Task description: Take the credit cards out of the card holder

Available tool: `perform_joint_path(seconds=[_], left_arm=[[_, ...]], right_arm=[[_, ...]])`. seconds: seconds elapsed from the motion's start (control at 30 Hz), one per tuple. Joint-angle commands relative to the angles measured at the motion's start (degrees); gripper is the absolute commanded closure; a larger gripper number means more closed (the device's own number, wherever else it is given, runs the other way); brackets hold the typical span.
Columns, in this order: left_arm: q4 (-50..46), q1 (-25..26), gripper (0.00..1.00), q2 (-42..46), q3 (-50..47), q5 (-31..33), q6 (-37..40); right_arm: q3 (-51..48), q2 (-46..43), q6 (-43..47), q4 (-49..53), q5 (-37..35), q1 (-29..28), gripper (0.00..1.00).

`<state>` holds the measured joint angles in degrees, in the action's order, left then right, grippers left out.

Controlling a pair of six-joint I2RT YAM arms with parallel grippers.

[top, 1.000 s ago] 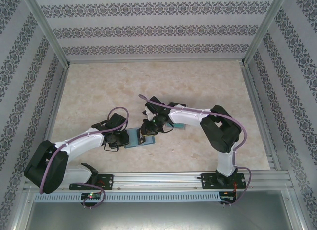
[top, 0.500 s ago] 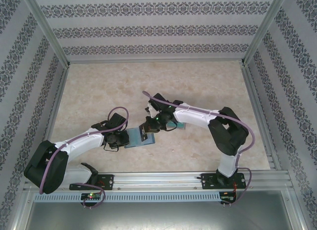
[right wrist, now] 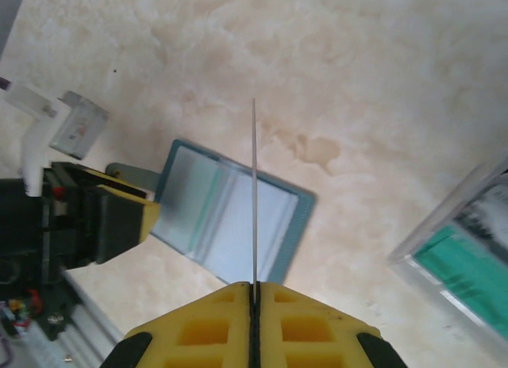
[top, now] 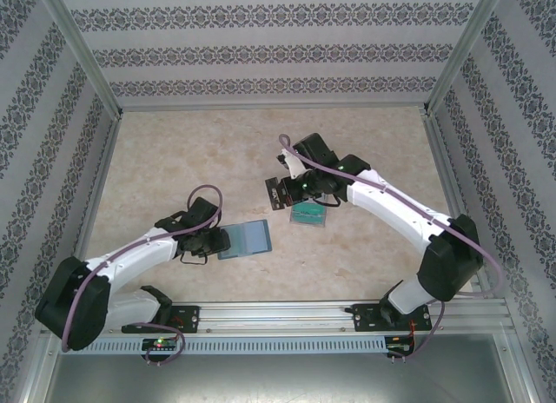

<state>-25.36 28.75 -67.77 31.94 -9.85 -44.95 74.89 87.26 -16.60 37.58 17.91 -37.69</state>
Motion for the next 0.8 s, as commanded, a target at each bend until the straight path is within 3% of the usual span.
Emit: perform_joint_path(seconds=[0.0, 0.1, 0.3, 0.5, 0.77], left_arm=[[-0.6, -0.3, 0.38, 3.5, 2.3, 1.4, 1.7], [-1.0, -0.3, 0.19, 6.1, 3.1, 2.6, 2.9], [-1.0, -0.3, 0.01, 12.2, 3.3, 5.8, 4.0], [-2.1, -0.3, 0.0, 14.4, 3.3, 7.5, 4.3], [-2.8, -0.3, 0.0, 14.5, 3.0, 7.1, 4.2]], right_arm=[[0.7, -3.3, 10.8, 3.0, -6.3, 0.4, 1.0], [-2.4, -6.2, 19.8, 0.3, -6.9, 0.7, 1.0], [-1.0, -5.2, 33.8, 5.3, -15.8, 1.7, 1.0], [0.9, -1.9, 45.9, 7.0, -25.3, 2.2, 1.0], [1.4, 2.7, 54.4, 5.7, -30.5, 2.6, 1.0]])
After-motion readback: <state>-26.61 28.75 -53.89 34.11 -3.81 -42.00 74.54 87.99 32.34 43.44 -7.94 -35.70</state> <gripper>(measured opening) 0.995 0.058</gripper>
